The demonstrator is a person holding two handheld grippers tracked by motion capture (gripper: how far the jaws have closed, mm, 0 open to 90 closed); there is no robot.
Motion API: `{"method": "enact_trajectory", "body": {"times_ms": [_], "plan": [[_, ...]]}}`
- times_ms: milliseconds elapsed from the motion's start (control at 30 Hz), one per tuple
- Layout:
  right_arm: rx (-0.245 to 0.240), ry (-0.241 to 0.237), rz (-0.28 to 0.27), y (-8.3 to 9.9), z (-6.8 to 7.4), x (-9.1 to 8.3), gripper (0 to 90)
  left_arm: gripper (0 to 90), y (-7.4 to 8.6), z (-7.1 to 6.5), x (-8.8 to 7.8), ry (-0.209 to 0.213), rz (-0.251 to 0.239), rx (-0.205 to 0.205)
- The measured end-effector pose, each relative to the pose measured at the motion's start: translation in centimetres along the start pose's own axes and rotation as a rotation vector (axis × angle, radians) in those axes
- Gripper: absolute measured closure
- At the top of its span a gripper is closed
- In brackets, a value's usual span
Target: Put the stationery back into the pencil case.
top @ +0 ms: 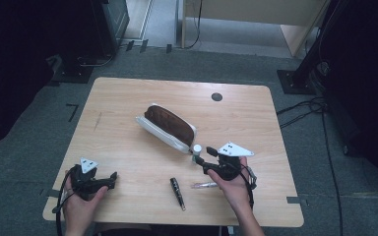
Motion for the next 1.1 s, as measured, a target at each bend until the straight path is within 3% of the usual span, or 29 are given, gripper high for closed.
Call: {"method": "enact_trajectory", "body": {"times_ms": [300,367,400,433,633,1100], "plan": [[-0.051,0.056,0.022,-0.4,0.4,2.1,52.9,0.5,0.0,0.0,0.0,0.003,0.0,0.002],[-0.066,0.082,0.027,-0.4,0.4,2.4,62.7,0.5,0.0,0.0,0.0,0.003,0.0,0.003],[-0.066,0.082,0.027,-0.4,0.4,2.4,62.7,0.5,0.0,0.0,0.0,0.003,0.0,0.003],[-0.078,0.124,0.02,-0.5,0.2,2.2,65.6,0.5,0.0,0.0,0.0,0.003,0.0,0.003],[-0.046,0.123,0.006,-1.3,-0.3,1.4,65.8,0.5,0.0,0.0,0.0,0.003,0.0,0.003],[-0.09,0.119,-0.076,-6.3,-0.2,0.1,65.8,0.5,0.0,0.0,0.0,0.002,0.001,0.004]]}}
Point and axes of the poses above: each handheld gripper's, and its own axes: x roughly forward along the jaws, y roughly out of its underside, z roughly to its left, the point moved 4 cm from there along x, roughly forward along the jaws, and after that the axes turned 8 degrees about -x, right-handed, at the moved point
